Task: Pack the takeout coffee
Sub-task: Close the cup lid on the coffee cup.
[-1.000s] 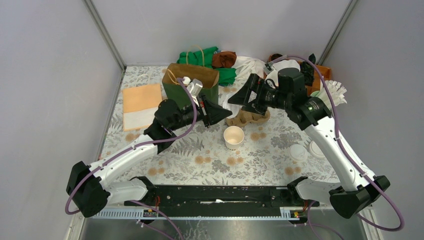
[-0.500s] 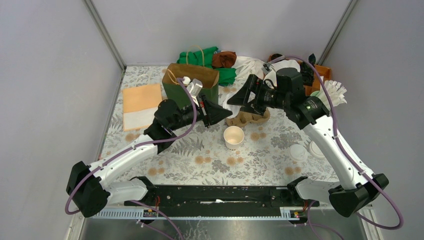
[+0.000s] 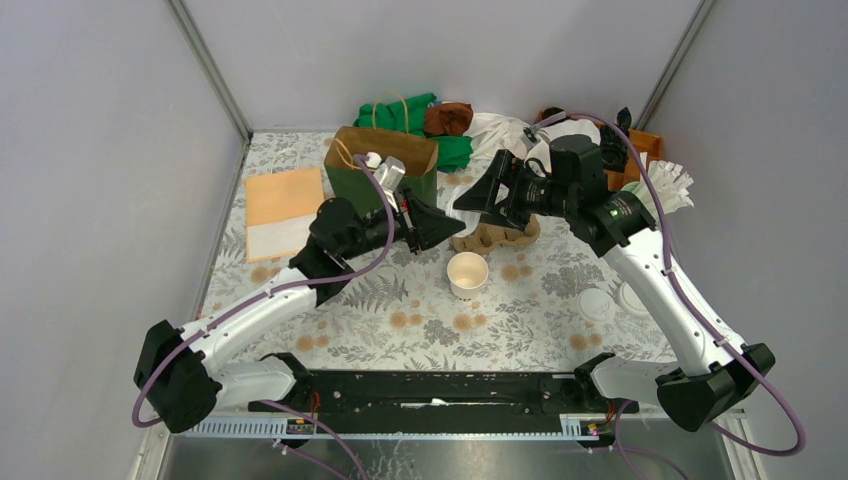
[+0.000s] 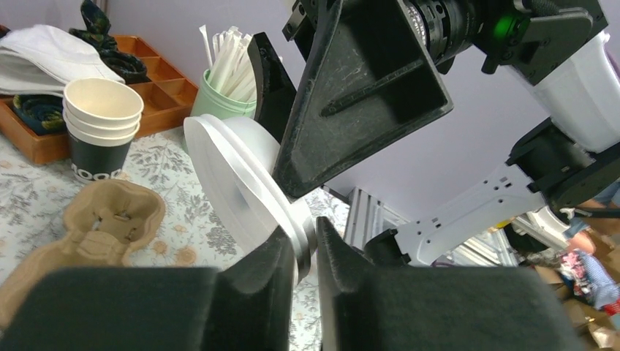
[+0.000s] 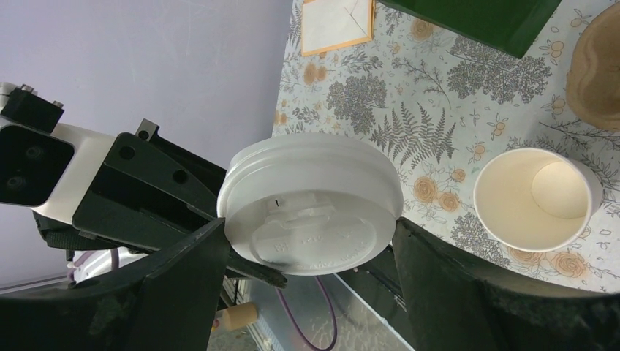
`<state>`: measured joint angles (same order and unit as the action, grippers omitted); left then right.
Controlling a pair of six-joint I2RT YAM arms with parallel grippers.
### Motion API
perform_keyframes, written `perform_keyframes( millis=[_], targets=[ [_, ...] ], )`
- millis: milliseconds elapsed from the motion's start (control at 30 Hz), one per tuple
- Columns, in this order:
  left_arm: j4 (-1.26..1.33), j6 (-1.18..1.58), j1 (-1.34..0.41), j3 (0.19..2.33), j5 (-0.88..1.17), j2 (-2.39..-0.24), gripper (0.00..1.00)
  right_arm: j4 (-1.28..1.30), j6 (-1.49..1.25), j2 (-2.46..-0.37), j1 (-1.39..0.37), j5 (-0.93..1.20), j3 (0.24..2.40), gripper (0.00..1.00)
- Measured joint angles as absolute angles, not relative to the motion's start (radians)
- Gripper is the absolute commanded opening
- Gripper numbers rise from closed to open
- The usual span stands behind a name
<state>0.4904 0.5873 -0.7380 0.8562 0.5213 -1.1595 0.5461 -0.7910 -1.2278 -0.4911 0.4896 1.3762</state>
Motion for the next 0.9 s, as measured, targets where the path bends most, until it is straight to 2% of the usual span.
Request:
perform_keyframes(
  millis=[67, 133, 300, 433, 667, 900],
  targets=[
    [0.491, 0.589, -0.738, 0.856, 0.521, -1.160, 0.46, 0.546, -0.791, -1.228, -0.491, 0.489, 1.376, 0.83],
    [0.491, 0.591, -0.738, 0.856, 0.522, -1.160, 0.59, 0.546, -0.790, -1.227, -0.491, 0.488, 1.375, 0.82],
    [0.471, 0.592, -0.738, 0.856, 0.516, -1.155, 0.74, 0.549, -0.771, -1.222, -0.492, 0.482, 1.356, 0.84],
    [0.430, 0.592, -0.738, 0.856, 0.493, -1.119, 0.77, 0.551, -0.745, -1.216, -0.492, 0.479, 1.338, 0.85],
    [0.398, 0.735, -0.651, 0.848, 0.464, -1.055, 0.73, 0.580, -0.670, -1.192, -0.492, 0.479, 1.304, 0.86],
    [0.305, 0.833, -0.611, 0.833, 0.461, -1.049, 0.72, 0.719, -0.551, -1.197, -0.493, 0.418, 1.303, 0.87]
  ],
)
